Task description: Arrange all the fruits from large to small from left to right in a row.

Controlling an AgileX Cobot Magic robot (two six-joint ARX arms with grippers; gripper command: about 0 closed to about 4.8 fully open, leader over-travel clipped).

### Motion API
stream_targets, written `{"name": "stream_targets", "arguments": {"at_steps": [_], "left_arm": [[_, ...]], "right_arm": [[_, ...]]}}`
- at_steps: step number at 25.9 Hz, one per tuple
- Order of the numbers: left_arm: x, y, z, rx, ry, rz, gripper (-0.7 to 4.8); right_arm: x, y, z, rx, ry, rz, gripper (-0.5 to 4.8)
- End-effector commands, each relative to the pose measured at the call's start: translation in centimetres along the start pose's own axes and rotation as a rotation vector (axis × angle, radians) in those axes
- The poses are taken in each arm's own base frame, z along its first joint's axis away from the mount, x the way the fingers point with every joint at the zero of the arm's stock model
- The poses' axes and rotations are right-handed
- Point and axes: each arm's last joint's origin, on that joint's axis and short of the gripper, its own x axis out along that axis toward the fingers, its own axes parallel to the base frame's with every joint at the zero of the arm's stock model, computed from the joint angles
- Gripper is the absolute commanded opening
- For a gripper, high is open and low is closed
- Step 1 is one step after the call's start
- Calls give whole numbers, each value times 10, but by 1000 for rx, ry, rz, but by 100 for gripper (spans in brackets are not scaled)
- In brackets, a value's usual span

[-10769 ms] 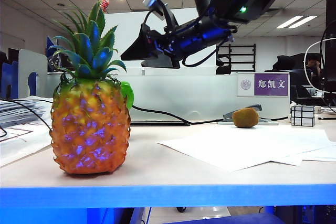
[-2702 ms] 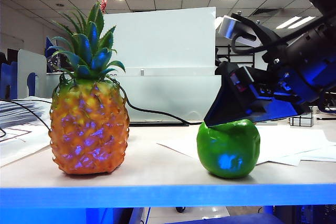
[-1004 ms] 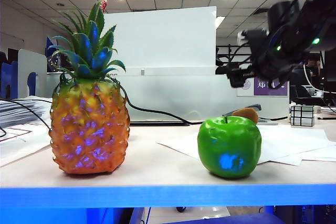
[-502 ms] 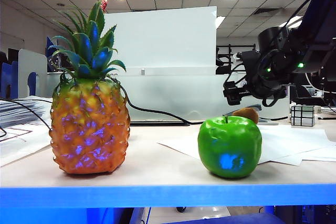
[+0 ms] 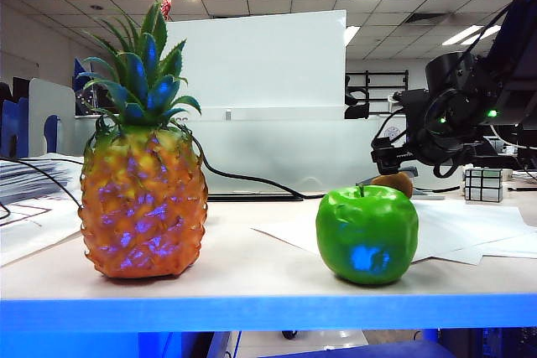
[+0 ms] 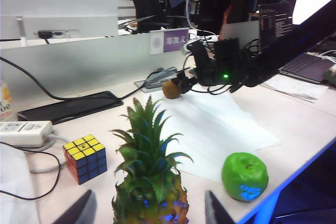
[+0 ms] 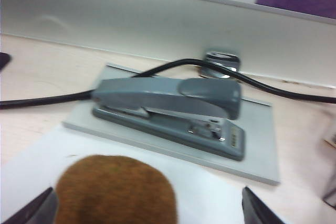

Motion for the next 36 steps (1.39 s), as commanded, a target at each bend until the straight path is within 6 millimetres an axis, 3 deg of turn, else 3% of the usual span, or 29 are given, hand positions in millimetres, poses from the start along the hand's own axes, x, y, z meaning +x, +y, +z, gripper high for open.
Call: {"name": "stream_targets", "arguments": {"at_steps": [1,12,36], "left_arm": [[0,0,1,12,-11,-10,274],[0,-1,1,9,-11,-24,274],[0,-1,1,8,-11,-24,274]], "right_arm": [[1,2,4,4,-26,13,479],[7,5,-10,23,3,31,479],[12,5,-15,24,-14,29,479]]}}
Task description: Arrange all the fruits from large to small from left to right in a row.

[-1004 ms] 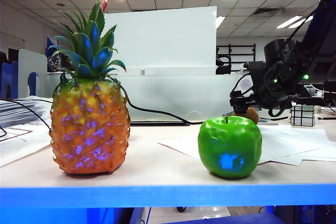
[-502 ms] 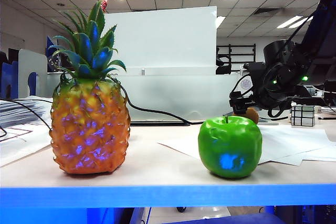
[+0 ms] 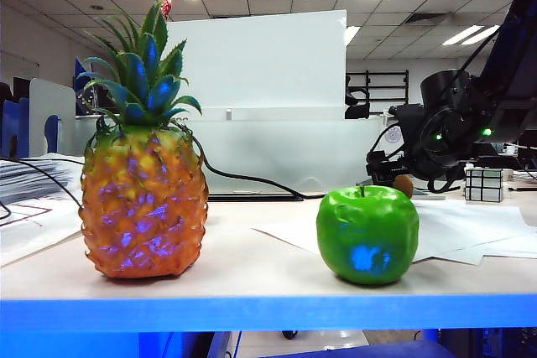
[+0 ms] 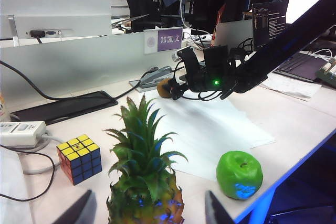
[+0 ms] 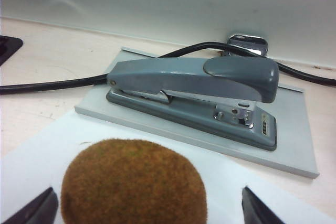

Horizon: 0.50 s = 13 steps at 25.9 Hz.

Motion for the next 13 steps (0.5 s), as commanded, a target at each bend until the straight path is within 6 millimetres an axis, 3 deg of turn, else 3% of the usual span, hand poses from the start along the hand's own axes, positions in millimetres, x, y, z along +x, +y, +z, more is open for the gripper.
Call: {"name": "stream_targets", "arguments": {"at_steps": [1,9,13], "left_arm": [[0,0,1,11,-12,-6,274],[0,0,1,11,-12,-6,274],[0,0,1,10,-12,-3,273]], "right_arm": [[0,0,3,4,-24,1,479],[1,0,1,4,-33,1,241],[1,0,2,4,-35,4,205]]}}
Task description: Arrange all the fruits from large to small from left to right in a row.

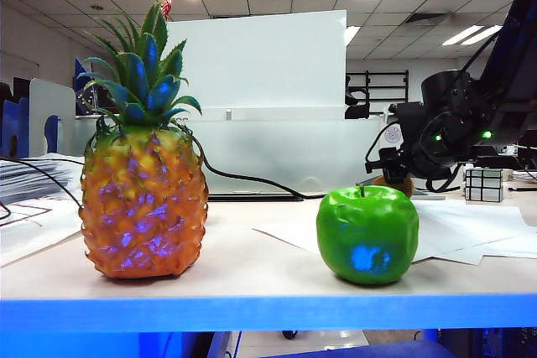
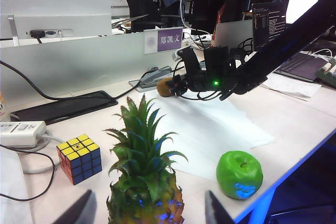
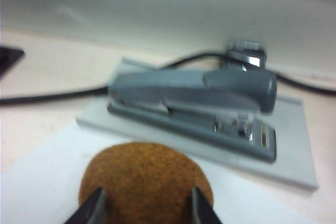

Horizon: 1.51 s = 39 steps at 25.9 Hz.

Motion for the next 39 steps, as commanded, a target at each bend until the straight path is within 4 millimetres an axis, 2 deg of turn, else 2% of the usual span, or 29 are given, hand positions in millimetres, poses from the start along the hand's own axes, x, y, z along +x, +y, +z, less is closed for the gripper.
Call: {"name": "stream_targets", "arguments": {"at_steps": [1,3,5,8,16,20,21,22,24,25,33,39], "left_arm": [[0,0,1,11,-13,-3,274],[0,0,1,11,-13,-3,274],[0,0,1,11,-12,-3,273],[0,0,1,10,-12,-2,273],[0,0,1,10,-12,-2,273],[0,0,1,10,-12,-2,274],[0,0,1,10,-12,-1,273],[0,0,1,11,-12,-1,274],[0,0,1,11,-12,4,273],[0,0,1,11,-12,5,273],[0,0,1,12,-12,5,273],[0,0,1,15,-12,5,274]], "right_arm": [[0,0,1,1,-1,4,194],[0,0,1,1,-1,6,152],[0,0,1,3,-1,7,69],[0,0,2,28,-3,7,-5],[-1,1,5,49,-8,17,1],[-1,4,5,48,-6,75,2],[-2,5,5,48,-7,85,26],[-2,5,6,49,-8,93,90],[-2,8,7,74,-9,97,371],[-2,8,7,86,-9,96,479],[-2,21,10,125,-46,81,479],[7,18,13,110,-88,-4,479]]}}
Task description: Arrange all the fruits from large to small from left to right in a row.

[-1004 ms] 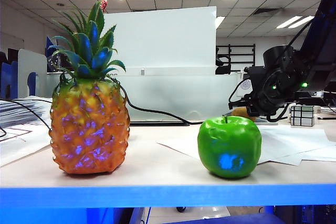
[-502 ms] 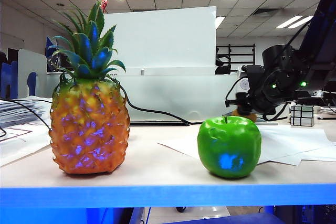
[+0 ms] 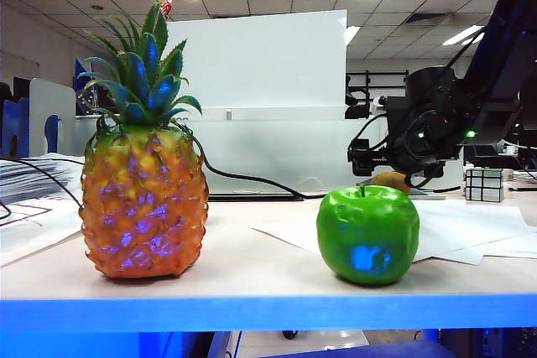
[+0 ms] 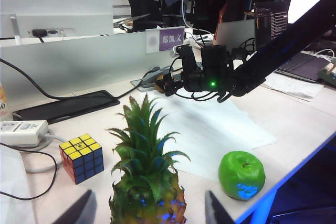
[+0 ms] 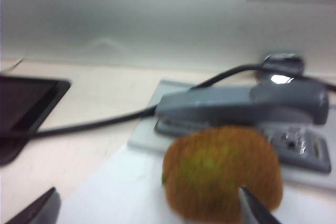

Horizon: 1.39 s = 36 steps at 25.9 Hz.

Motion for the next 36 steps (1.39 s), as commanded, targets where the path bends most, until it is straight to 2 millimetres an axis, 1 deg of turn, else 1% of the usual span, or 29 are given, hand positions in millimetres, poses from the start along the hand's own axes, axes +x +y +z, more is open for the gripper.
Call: {"name": "stream_targets", "arguments": {"at_steps": [1,6,8,12,19,36], "left_arm": [[0,0,2,15,-13,-1,274],[0,0,2,15,-13,1,273],[0,0,1,14,-12,1,273],[0,0,1,14,-12,15,274],[0,1,1,14,-11,15,274],[1,1,0,14,-12,15,274]], "right_arm": [[9,-4,4,-6,-38,-39,479],[29,-3,7,-18,-8,-44,479],[32,-3,10,-18,-10,-70,479],[32,-5,14,-16,-36,-121,479],[36,-5,2,-37,-19,-128,479],[40,-6,-1,-51,-30,-148,479]]}}
